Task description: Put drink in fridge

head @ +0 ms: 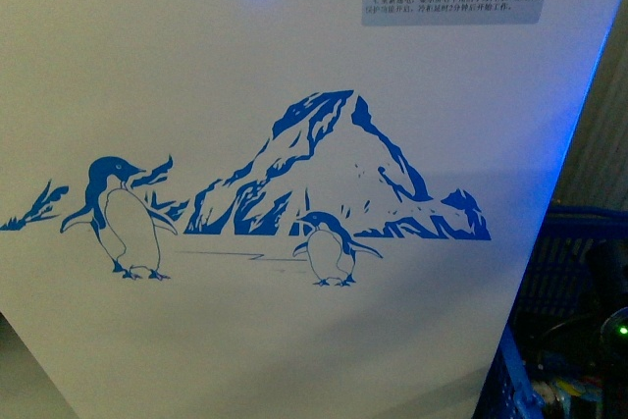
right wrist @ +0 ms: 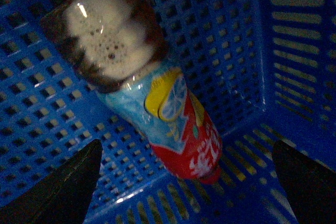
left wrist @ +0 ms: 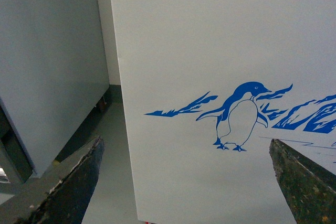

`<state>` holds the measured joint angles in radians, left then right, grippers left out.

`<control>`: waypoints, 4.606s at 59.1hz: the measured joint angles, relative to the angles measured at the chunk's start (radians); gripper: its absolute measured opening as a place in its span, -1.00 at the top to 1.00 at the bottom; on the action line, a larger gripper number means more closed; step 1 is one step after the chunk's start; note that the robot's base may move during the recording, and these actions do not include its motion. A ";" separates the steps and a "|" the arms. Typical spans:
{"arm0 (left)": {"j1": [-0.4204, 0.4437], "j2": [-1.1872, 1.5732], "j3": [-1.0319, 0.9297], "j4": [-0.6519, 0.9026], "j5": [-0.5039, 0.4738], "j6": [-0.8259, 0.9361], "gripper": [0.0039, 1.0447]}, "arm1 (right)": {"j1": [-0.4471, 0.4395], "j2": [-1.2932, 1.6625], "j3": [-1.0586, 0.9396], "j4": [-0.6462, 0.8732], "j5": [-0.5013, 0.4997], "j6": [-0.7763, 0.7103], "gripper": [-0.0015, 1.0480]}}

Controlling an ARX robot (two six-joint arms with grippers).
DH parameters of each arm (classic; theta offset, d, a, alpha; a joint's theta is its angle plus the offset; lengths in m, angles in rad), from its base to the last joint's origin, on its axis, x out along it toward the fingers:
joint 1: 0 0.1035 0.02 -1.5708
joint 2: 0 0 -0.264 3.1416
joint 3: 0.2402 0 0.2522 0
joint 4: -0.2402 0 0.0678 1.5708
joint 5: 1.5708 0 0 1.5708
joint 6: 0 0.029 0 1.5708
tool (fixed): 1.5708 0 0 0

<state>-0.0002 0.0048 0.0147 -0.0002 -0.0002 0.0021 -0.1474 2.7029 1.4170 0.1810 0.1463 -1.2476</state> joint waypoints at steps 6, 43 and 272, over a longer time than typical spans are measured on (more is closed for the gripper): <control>0.000 0.000 0.000 0.000 0.000 0.000 -0.85 | 0.005 0.069 0.081 -0.019 -0.004 0.010 -0.85; 0.000 0.000 0.000 0.000 0.000 0.000 -0.85 | 0.015 0.394 0.535 -0.198 -0.008 0.062 -0.85; 0.016 0.076 0.019 -0.002 -0.027 -0.072 -0.85 | 0.184 -2.316 -0.856 -0.353 -0.192 1.310 0.23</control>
<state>0.0154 0.0803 0.0341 -0.0017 -0.0269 -0.0700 0.0364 0.3866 0.5613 -0.1719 -0.0452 0.0628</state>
